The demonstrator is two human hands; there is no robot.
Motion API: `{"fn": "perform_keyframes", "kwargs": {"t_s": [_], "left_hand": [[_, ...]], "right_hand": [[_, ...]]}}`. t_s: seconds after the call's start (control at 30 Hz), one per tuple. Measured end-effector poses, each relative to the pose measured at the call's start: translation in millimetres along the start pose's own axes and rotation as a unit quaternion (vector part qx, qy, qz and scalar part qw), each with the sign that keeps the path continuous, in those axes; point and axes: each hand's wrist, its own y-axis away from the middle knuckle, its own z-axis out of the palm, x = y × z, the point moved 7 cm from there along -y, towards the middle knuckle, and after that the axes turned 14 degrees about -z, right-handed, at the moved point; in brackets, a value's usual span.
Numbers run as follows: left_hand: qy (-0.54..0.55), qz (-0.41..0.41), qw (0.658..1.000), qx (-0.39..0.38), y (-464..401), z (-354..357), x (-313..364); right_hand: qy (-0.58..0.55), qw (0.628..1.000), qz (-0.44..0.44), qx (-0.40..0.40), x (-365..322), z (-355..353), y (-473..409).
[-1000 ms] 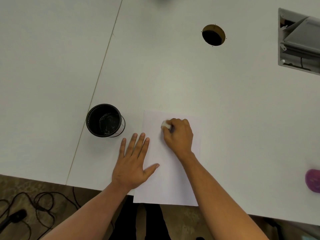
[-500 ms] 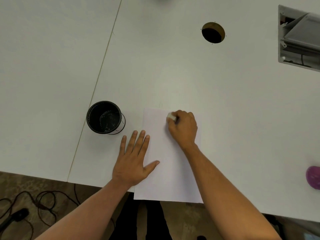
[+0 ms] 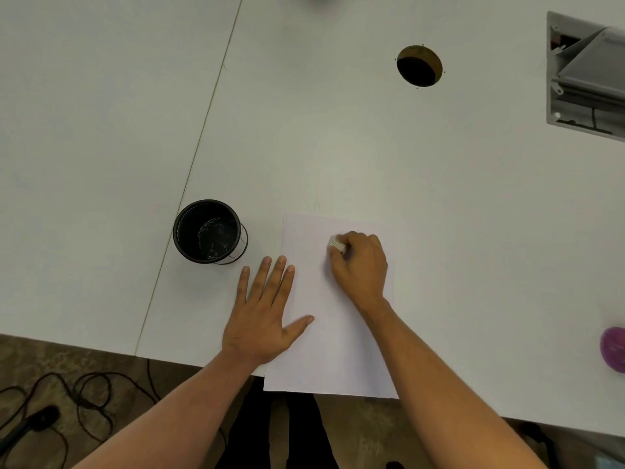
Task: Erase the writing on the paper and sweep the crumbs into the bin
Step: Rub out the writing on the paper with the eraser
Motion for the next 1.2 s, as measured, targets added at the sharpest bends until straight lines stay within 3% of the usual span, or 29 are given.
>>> {"fn": "perform_keyframes", "kwargs": {"t_s": [0.17,0.27,0.37,0.63,0.83,1.07,1.13,1.2], "left_hand": [[0.010,0.004,1.000,0.002,0.4,0.8,-0.1],[0.018,0.009,1.000,-0.002,0.4,1.0,0.1],[0.016,0.005,1.000,-0.009,-0.1,1.3,-0.1],[0.010,0.003,1.000,-0.001,0.4,0.7,-0.5],[0.008,0.007,1.000,-0.009,1.3,2.1,-1.3],[0.006,0.004,1.000,0.003,0.7,-0.1,-0.1],[0.008,0.003,1.000,-0.003,1.1,0.9,-0.3],[0.007,0.007,1.000,-0.008,1.2,2.2,-0.4]], "right_hand": [[-0.028,1.000,-0.002,0.015,-12.2,7.3,29.8],[-0.041,0.995,-0.066,-0.068,-44.3,30.3,70.5],[-0.043,0.990,-0.097,-0.092,-48.4,33.0,72.6],[-0.008,1.000,-0.016,0.011,-21.2,10.9,37.6],[-0.059,0.997,-0.028,-0.049,-29.7,23.5,82.3],[-0.050,0.996,0.060,0.043,0.3,7.3,52.5],[-0.060,0.997,0.040,0.027,-11.9,13.9,62.5],[-0.073,0.996,-0.010,-0.039,-33.5,28.1,77.4]]}}
